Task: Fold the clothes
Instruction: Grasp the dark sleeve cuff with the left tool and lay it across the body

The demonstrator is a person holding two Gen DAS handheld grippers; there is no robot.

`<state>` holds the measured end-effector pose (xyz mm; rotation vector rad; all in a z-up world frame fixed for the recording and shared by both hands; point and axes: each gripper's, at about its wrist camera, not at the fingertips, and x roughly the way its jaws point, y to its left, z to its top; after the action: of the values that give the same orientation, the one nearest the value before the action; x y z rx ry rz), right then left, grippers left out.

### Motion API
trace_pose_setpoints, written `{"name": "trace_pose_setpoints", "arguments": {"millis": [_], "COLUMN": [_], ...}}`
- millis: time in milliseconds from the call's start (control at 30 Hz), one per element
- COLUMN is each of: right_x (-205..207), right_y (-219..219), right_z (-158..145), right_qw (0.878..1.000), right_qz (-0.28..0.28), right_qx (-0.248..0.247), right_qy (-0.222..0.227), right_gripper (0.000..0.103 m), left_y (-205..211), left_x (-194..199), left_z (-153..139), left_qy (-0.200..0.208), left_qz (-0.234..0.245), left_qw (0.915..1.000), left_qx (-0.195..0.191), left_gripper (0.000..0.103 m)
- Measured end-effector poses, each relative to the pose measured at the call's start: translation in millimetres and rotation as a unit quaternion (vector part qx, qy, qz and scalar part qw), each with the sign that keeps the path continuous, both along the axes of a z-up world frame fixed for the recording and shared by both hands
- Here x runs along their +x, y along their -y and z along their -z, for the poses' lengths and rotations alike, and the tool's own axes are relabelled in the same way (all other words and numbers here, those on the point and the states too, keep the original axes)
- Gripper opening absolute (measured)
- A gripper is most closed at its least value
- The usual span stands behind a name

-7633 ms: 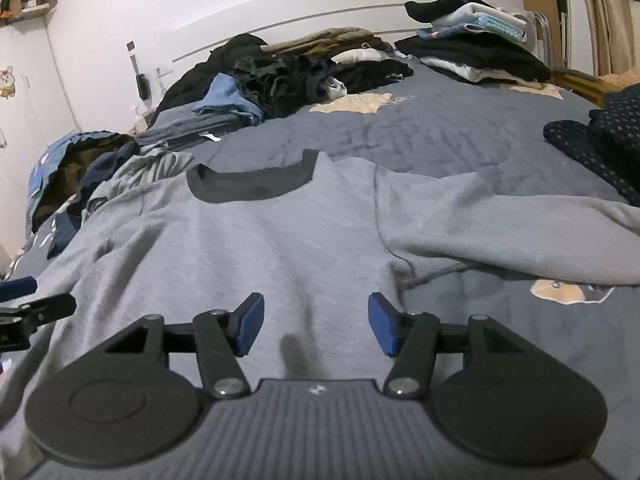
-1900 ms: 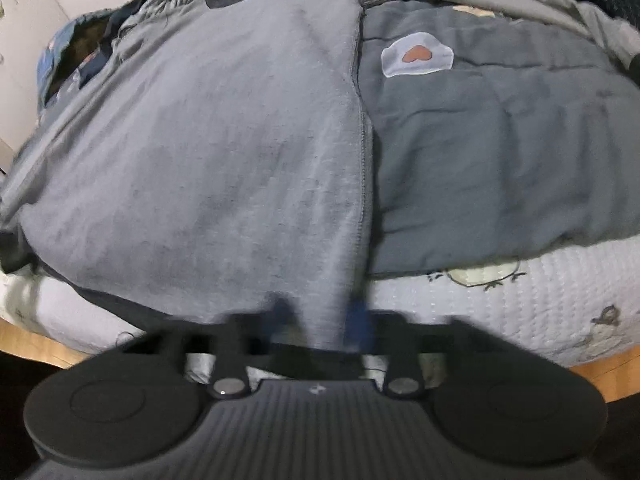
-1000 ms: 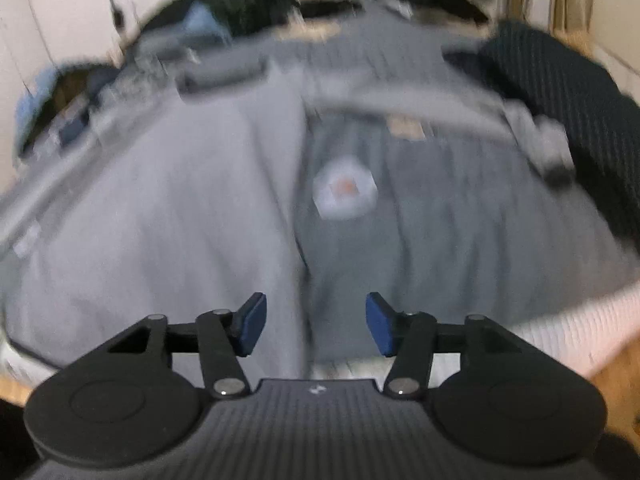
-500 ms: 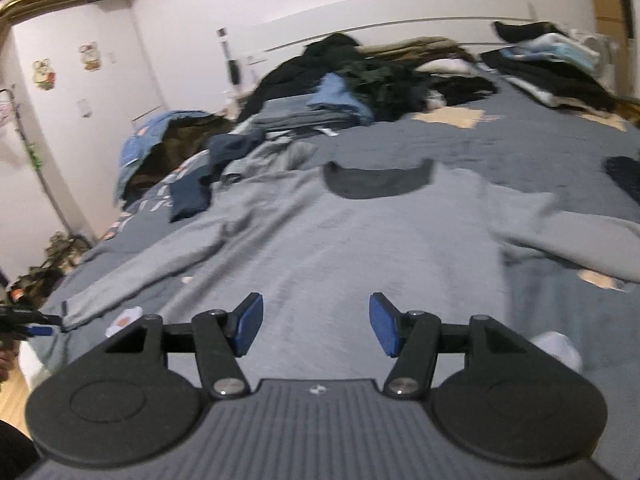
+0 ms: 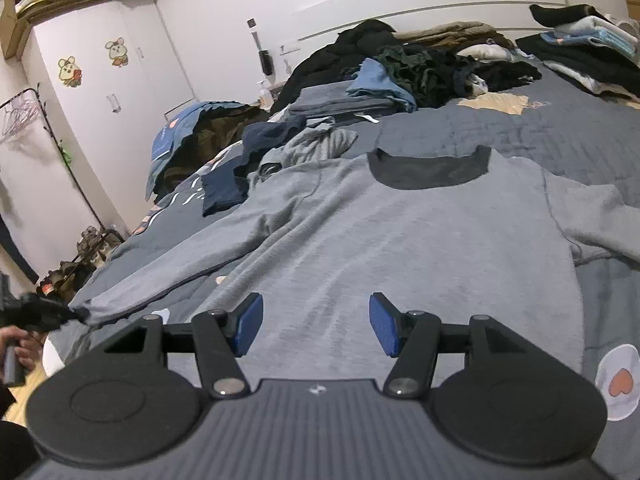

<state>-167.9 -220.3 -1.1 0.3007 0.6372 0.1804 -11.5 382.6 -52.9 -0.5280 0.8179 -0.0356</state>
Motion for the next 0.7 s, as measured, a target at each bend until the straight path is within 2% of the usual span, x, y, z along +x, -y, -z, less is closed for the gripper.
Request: {"name": "trace_pose_setpoints", "arguments": {"millis": [67, 167, 300, 400, 500, 567, 633, 700], "right_x": [0, -1, -7, -11, -16, -19, -21, -23], "right_y": [8, 24, 48, 66, 87, 100, 116, 130], "right_z": [3, 8, 9, 8, 9, 10, 11, 14], "right_qw": [1.000, 0.999, 0.998, 0.996, 0.994, 0.992, 0.989, 0.986], "right_qz": [0.010, 0.031, 0.060, 0.084, 0.110, 0.126, 0.147, 0.165], "right_qx": [0.004, 0.012, 0.015, 0.020, 0.028, 0.030, 0.032, 0.037], "right_qy": [-0.003, -0.011, -0.011, -0.007, -0.005, -0.005, -0.007, -0.011], "right_gripper": [0.058, 0.058, 0.058, 0.058, 0.058, 0.058, 0.058, 0.058], "left_y": [13, 43, 128, 222, 323, 392, 445, 481], "left_x": [5, 14, 27, 30, 21, 8, -4, -16], "left_z": [-26, -63, -110, -131, -133, -120, -95, -60], "left_qy": [0.025, 0.061, 0.114, 0.144, 0.160, 0.157, 0.137, 0.106], "left_qz": [0.019, 0.046, 0.126, 0.214, 0.304, 0.365, 0.409, 0.443], "left_qw": [0.9994, 0.9970, 0.9853, 0.9661, 0.9392, 0.9175, 0.9023, 0.8899], "left_qx": [0.013, 0.012, 0.020, 0.016, 0.007, 0.012, 0.016, 0.025], "left_gripper": [0.003, 0.003, 0.003, 0.002, 0.002, 0.002, 0.002, 0.003]}}
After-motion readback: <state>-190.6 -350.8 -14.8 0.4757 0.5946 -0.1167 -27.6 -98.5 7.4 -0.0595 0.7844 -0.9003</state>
